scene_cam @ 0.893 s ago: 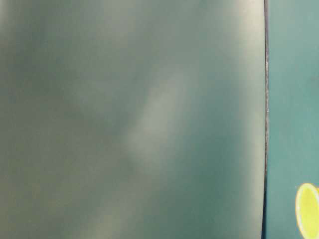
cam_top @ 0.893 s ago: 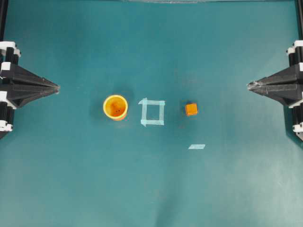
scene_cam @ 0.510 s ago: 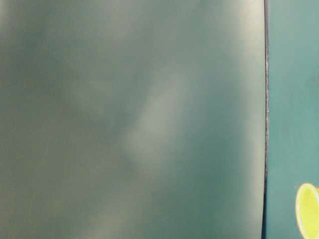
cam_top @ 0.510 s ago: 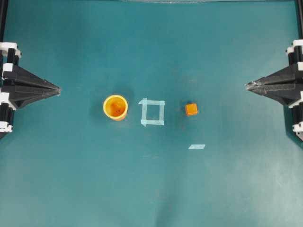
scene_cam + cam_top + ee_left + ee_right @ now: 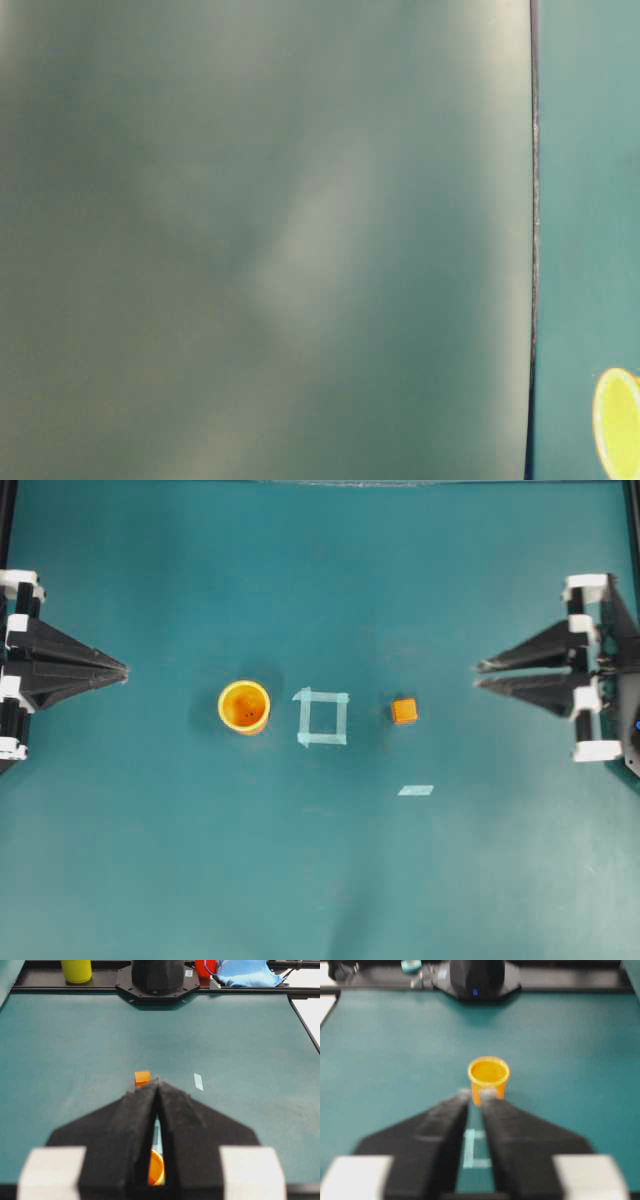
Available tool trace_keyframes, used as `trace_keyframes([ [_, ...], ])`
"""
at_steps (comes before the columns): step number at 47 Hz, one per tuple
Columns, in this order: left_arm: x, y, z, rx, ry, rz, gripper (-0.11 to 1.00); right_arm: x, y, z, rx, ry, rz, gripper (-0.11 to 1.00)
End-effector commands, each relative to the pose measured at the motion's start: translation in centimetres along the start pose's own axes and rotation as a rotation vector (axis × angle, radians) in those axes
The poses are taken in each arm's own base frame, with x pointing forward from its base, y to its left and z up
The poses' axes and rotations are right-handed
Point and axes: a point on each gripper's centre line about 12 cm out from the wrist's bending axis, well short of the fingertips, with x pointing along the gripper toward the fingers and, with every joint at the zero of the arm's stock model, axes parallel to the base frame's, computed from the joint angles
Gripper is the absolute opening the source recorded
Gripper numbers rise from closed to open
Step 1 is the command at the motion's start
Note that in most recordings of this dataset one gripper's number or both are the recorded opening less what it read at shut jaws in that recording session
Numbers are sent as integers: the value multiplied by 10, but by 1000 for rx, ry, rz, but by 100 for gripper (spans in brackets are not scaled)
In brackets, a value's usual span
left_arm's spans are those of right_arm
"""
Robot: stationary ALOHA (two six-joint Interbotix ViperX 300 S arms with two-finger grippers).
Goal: Move the block to the right with right arm.
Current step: 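Move the right gripper left toward the small orange cube, fingers open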
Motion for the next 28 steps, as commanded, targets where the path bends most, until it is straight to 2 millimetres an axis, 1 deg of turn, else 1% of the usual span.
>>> trace_keyframes([
  [1, 2, 0, 12, 0, -29, -2, 0, 11, -2, 8, 5, 12, -7, 37],
  [4, 3, 0, 11, 0, -28, -2, 0, 18, -2, 5, 5, 44, -10, 46],
  [9, 3, 0, 11, 1, -26, -2, 0, 31, -3, -4, 5, 112, -13, 55],
  [13, 3, 0, 11, 1, -26, -2, 0, 41, -4, -14, 7, 179, -17, 56],
  [19, 3, 0, 11, 0, -26, -2, 0, 61, -8, -34, -6, 322, -24, 57],
  [28, 3, 0, 10, 1, -25, -2, 0, 89, -10, -56, -71, 499, -15, 57],
])
